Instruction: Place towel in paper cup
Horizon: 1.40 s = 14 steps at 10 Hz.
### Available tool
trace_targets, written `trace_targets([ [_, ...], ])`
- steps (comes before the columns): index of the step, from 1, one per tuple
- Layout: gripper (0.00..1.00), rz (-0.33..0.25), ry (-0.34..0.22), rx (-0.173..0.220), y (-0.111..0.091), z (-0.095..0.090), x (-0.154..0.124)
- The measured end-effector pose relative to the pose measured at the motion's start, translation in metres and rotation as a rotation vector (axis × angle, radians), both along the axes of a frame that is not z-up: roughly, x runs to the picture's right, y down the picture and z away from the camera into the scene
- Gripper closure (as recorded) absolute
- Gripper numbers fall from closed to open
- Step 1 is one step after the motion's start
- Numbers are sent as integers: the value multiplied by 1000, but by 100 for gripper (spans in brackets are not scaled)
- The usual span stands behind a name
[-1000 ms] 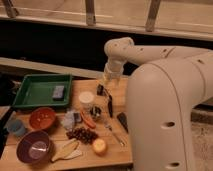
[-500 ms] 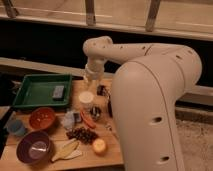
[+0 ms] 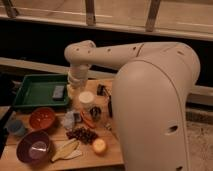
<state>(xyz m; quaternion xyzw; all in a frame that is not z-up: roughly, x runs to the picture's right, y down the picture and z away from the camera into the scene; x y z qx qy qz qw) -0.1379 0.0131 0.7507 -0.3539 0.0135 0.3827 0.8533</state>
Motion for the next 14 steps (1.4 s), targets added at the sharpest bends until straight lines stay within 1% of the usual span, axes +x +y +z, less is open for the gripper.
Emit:
trace_targets([
  [4, 44, -1, 0, -1, 1, 0, 1],
  [5, 44, -13, -1, -3, 5, 3, -1],
  [7, 44, -57, -41, 0, 10, 6, -27],
  [8, 44, -97, -78, 0, 14, 4, -47],
  [9, 44, -128, -103, -1, 19, 3, -57],
  [10, 44, -174, -141, -8, 27, 2, -72],
  [12, 44, -236, -179, -27, 43, 5, -84],
  [14, 44, -258, -182, -42, 56, 10, -84],
])
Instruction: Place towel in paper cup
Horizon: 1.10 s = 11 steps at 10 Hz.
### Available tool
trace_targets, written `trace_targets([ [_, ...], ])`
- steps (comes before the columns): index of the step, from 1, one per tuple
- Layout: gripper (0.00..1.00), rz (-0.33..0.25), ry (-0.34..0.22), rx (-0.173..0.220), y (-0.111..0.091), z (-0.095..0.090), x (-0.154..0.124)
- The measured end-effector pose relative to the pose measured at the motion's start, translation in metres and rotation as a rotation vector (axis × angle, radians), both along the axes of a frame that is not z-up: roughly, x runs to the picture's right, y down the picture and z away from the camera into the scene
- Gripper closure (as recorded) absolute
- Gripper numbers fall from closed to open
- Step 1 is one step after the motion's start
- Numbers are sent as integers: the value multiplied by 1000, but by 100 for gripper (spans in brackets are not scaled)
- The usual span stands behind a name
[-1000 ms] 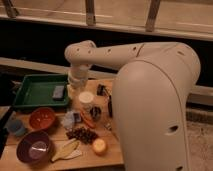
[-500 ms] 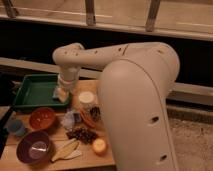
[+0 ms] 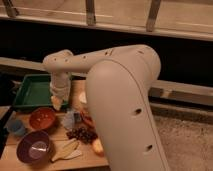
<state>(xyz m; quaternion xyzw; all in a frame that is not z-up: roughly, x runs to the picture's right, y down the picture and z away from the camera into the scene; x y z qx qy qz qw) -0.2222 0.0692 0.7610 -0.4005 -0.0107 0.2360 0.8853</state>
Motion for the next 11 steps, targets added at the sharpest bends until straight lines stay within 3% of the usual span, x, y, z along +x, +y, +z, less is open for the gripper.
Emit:
trace_targets([
  [7, 44, 29, 8, 5, 2, -1, 2],
  [11, 44, 41, 4, -51, 35, 27, 3],
])
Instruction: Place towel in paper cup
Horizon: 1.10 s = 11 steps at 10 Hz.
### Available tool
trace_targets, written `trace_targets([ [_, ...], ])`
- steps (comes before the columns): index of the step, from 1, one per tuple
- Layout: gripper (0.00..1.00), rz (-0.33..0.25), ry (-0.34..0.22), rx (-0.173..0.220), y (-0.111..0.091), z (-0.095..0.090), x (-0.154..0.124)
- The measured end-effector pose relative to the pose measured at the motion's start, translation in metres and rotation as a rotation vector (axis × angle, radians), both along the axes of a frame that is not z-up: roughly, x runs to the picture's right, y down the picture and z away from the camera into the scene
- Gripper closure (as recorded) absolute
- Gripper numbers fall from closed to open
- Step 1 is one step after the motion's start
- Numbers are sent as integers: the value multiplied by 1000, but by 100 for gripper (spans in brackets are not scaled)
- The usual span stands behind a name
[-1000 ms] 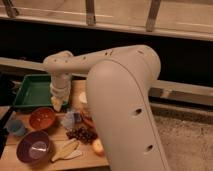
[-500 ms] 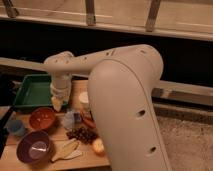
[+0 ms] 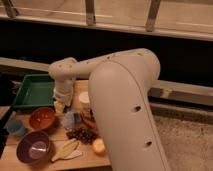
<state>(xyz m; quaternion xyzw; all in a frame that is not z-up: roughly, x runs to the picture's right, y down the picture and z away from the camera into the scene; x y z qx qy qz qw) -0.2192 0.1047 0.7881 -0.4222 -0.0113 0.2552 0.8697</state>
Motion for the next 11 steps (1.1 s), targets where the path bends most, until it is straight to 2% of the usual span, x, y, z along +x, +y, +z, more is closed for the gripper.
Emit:
trace_targets([
  [4, 44, -31, 5, -53, 23, 16, 5],
  [6, 44, -63, 27, -89, 38, 23, 12],
  [8, 46, -67, 63, -105, 45, 26, 24],
  [11, 72, -54, 95, -105, 47, 28, 36],
])
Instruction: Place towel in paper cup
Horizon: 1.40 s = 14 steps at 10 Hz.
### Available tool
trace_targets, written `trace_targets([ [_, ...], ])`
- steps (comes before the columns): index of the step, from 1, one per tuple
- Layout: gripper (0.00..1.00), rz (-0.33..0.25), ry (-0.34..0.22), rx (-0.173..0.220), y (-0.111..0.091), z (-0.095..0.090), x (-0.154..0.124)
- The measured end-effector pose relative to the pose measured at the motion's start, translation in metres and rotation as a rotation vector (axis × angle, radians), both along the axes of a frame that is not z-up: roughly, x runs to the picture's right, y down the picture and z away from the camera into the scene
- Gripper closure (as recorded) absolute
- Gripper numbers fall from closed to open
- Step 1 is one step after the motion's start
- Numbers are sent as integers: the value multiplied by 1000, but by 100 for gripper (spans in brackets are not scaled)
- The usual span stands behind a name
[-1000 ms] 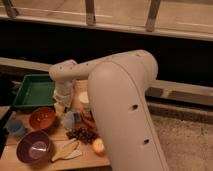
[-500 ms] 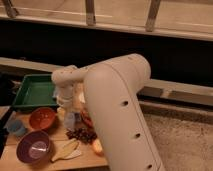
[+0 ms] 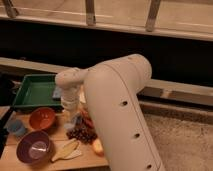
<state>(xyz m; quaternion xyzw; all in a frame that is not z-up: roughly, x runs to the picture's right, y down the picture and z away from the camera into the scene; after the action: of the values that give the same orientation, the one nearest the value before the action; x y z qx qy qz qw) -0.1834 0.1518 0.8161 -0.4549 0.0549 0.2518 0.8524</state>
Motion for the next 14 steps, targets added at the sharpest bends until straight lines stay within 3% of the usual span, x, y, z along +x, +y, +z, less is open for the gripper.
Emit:
trace_targets([
  [2, 94, 9, -12, 15, -4, -2, -3],
  [3, 99, 12, -20, 22, -7, -4, -5],
  [7, 100, 26, -46, 64, -25, -15, -7],
  [10, 100, 27, -27, 138, -69, -39, -1],
  [12, 100, 1, 12, 222, -116, -62, 4],
  [14, 100, -21, 67, 294, -163, -68, 18],
])
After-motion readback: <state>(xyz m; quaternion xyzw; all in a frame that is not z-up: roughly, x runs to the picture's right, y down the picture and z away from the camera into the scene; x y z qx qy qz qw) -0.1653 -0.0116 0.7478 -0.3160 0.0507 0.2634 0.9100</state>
